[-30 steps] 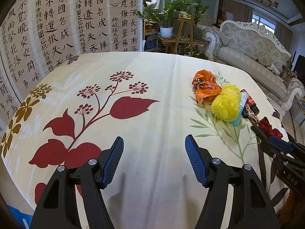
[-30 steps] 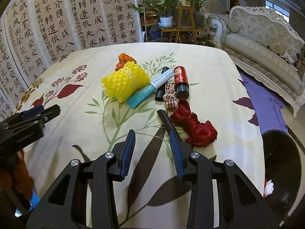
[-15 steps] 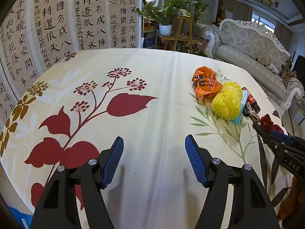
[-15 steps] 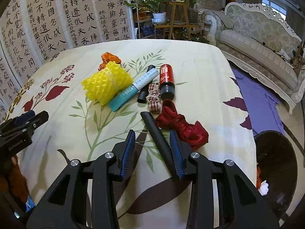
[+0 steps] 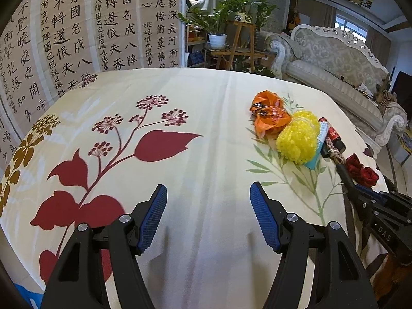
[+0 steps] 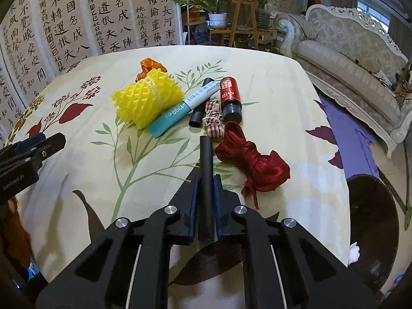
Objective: Collect trash
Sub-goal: 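Grasp the black tube with the right gripper while the left approaches the yellow mesh net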
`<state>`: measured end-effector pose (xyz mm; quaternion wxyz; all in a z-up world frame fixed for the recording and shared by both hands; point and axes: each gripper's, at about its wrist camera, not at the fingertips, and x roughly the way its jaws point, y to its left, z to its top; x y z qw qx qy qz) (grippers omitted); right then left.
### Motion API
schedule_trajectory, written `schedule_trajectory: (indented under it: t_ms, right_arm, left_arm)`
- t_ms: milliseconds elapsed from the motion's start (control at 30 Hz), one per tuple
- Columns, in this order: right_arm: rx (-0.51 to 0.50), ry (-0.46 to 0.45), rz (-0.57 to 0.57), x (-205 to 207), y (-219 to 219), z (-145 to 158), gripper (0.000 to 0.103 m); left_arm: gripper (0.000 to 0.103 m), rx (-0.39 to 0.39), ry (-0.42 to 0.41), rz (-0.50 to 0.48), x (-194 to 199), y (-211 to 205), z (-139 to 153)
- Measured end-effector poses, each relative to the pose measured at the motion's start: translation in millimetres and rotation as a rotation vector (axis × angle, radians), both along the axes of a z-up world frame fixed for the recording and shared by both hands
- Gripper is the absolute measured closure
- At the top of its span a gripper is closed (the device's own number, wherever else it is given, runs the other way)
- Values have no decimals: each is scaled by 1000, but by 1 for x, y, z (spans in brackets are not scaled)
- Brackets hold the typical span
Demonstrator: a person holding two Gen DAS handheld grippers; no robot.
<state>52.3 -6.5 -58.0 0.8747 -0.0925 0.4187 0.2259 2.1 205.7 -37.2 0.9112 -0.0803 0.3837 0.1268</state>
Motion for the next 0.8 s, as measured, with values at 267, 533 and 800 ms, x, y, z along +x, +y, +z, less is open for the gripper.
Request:
schedule_trajectory:
  t_ms: [267,533,800]
  right_arm:
    - [27,4,-51,8,-12,0,92]
    - [46,14,-64,19,-18,0,92]
    - [67,30,-66,36,-20,1,92]
  left_arm:
    - [38,1,1,-56,11,-22,0]
    - [38,-1,-3,-99,26,-41,1]
    - [38,-1,-9,-132,44,-54,5]
